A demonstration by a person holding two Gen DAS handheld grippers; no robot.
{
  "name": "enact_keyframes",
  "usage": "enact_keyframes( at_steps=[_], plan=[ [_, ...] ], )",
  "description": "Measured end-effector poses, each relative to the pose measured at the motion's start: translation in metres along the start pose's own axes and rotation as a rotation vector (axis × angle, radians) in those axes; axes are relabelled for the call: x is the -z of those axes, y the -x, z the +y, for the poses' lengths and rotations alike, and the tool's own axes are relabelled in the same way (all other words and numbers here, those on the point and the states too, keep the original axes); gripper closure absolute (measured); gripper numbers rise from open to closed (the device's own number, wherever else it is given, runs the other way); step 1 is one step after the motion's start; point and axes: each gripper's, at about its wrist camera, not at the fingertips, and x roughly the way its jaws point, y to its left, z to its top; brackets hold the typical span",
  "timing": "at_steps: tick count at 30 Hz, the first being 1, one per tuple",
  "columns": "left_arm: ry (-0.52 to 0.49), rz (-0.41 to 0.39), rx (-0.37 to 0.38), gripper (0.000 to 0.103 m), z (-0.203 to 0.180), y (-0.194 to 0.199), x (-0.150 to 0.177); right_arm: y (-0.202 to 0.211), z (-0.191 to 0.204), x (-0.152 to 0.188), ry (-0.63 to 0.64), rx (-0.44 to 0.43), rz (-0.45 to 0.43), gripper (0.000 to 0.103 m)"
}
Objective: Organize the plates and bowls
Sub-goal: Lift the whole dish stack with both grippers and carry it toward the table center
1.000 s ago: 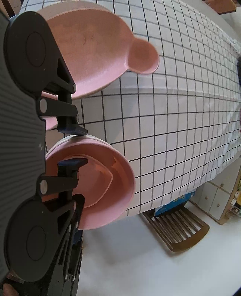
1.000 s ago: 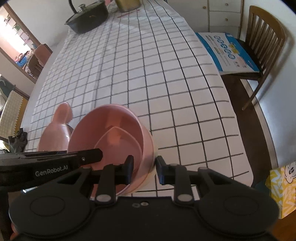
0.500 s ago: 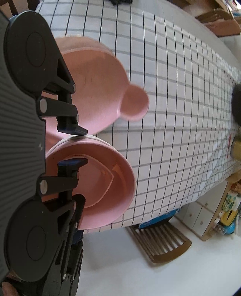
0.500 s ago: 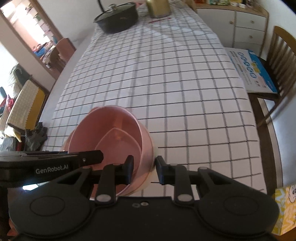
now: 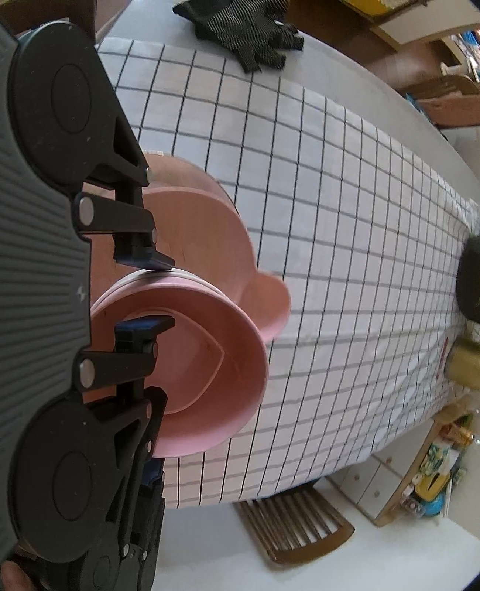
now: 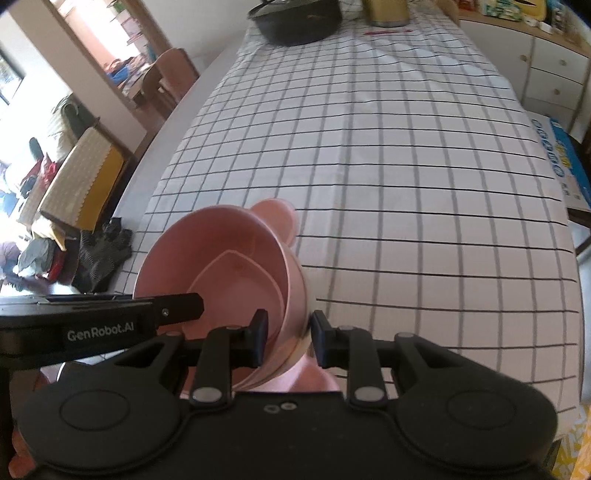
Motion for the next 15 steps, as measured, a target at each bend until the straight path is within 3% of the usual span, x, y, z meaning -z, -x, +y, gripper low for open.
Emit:
enact_keyframes(
  at_steps=[15],
  plan=[
    [0.034,0.024,-0.040,0.077,0.027,-0.021,0.007,-0.030,0.022,0.002,0.053,0.004,0.058,0.079]
  ],
)
